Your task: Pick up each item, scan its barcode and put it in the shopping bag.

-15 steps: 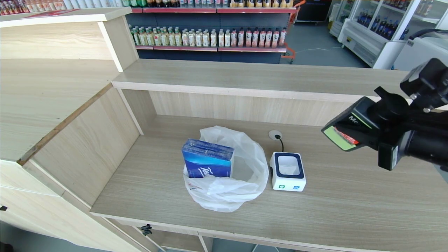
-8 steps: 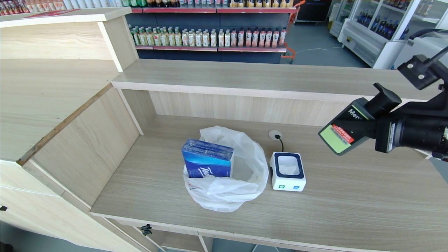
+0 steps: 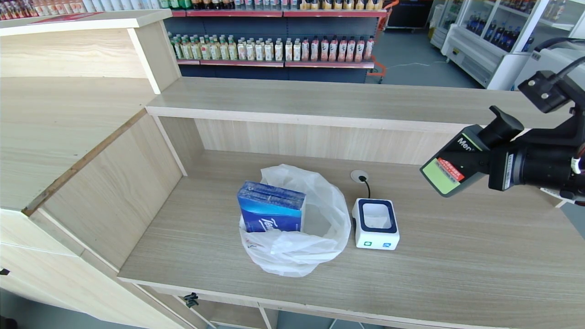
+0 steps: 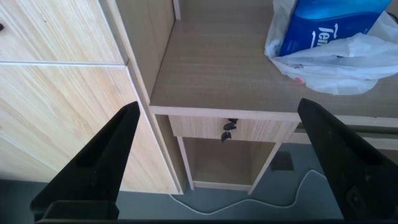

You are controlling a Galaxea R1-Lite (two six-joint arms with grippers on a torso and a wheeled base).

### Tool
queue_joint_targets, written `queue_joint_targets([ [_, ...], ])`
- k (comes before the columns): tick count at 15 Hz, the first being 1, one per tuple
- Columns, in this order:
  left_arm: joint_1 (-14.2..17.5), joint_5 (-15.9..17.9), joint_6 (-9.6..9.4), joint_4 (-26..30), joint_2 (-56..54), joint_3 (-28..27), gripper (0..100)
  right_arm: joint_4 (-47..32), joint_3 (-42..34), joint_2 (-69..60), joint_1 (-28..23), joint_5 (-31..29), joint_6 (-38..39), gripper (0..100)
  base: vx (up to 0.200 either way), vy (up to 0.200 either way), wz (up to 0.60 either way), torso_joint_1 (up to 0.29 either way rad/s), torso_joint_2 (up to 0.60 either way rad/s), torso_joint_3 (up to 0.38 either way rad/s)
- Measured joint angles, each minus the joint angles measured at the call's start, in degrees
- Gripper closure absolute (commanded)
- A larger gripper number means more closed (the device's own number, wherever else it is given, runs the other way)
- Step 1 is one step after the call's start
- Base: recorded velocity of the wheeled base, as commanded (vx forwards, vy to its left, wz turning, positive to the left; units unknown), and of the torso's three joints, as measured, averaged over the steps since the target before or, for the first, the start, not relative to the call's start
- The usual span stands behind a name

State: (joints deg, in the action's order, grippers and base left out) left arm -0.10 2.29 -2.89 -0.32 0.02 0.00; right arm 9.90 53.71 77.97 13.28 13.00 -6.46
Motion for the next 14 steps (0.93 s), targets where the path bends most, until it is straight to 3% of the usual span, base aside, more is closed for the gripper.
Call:
queue_joint_targets([
  [5,0.0,0.0,-0.01,0.0,0.0,0.0,0,0.1,0.1,0.6,0.0,0.0,-0.2,100,0.000,0.000,0.00,0.000,0.00,0.000],
  [11,0.0,0.0,0.00,0.0,0.0,0.0,0,0.3,0.1,1.6,0.0,0.0,-0.2,100,0.000,0.000,0.60,0.005,0.00,0.002],
  [14,0.0,0.0,-0.01,0.0,0.0,0.0,0,0.4,0.0,2.0,0.0,0.2,-0.2,100,0.000,0.000,0.00,0.000,0.00,0.000],
])
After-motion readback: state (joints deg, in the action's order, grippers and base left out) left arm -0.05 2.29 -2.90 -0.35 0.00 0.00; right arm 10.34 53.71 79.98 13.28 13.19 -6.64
